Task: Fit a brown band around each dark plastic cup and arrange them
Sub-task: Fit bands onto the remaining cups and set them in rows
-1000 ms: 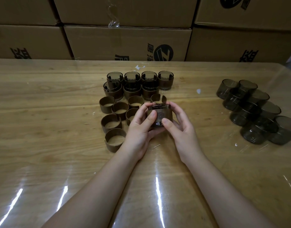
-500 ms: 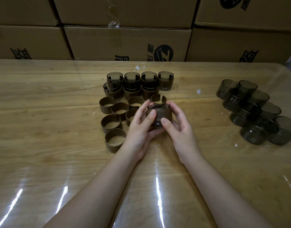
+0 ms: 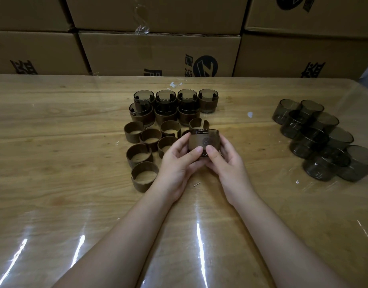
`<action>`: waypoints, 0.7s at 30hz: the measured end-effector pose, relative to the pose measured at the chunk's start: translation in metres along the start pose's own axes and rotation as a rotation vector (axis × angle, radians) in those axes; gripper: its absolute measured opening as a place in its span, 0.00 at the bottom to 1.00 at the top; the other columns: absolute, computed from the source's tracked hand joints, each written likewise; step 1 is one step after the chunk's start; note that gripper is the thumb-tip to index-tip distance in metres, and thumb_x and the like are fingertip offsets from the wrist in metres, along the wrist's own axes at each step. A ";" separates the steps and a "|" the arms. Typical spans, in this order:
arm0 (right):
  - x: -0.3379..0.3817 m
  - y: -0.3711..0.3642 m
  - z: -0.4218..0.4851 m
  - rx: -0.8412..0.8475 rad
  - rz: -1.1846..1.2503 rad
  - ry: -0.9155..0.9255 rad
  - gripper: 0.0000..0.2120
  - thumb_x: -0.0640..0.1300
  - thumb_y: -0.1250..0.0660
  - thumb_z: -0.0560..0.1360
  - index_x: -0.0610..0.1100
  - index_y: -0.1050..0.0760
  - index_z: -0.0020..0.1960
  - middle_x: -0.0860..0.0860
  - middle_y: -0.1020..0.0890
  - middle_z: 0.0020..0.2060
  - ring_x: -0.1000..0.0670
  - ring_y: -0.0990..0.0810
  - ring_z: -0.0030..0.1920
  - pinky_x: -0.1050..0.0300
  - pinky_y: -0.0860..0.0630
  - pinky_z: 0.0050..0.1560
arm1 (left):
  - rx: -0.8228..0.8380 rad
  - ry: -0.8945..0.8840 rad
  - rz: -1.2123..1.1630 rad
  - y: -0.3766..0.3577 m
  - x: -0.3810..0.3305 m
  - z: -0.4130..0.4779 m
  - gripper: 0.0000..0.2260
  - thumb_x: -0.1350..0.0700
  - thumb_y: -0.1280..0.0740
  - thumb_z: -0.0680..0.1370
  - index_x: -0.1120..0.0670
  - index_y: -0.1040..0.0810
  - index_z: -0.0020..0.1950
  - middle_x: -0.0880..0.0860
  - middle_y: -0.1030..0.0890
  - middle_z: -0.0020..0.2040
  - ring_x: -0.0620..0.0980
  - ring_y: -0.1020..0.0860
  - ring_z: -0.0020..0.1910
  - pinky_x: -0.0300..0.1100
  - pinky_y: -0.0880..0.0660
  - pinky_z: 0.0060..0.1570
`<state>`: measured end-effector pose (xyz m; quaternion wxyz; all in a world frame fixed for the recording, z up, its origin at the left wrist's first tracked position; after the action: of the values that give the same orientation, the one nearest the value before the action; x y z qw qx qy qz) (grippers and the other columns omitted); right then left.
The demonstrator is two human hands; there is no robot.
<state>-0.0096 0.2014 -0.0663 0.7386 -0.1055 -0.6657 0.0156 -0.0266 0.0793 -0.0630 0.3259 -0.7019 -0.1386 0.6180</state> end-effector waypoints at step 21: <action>-0.007 0.007 0.002 0.046 -0.180 0.041 0.32 0.37 0.26 0.71 0.59 0.33 0.67 0.59 0.23 0.60 0.65 0.24 0.60 0.69 0.25 0.55 | -0.109 -0.078 0.286 -0.004 -0.004 -0.006 0.30 0.66 0.38 0.68 0.46 0.28 0.67 0.49 0.22 0.62 0.46 0.20 0.58 0.43 0.22 0.54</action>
<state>-0.0112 0.2071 -0.0742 0.7529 -0.0285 -0.6565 -0.0376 -0.0211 0.0783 -0.0575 0.1902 -0.7068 -0.0833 0.6763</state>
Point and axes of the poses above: each hand's wrist, its own z-axis towards the middle knuckle, its own y-axis out of the back of the hand, x = y × z, the point moved 3 cm from there along z, towards the middle knuckle
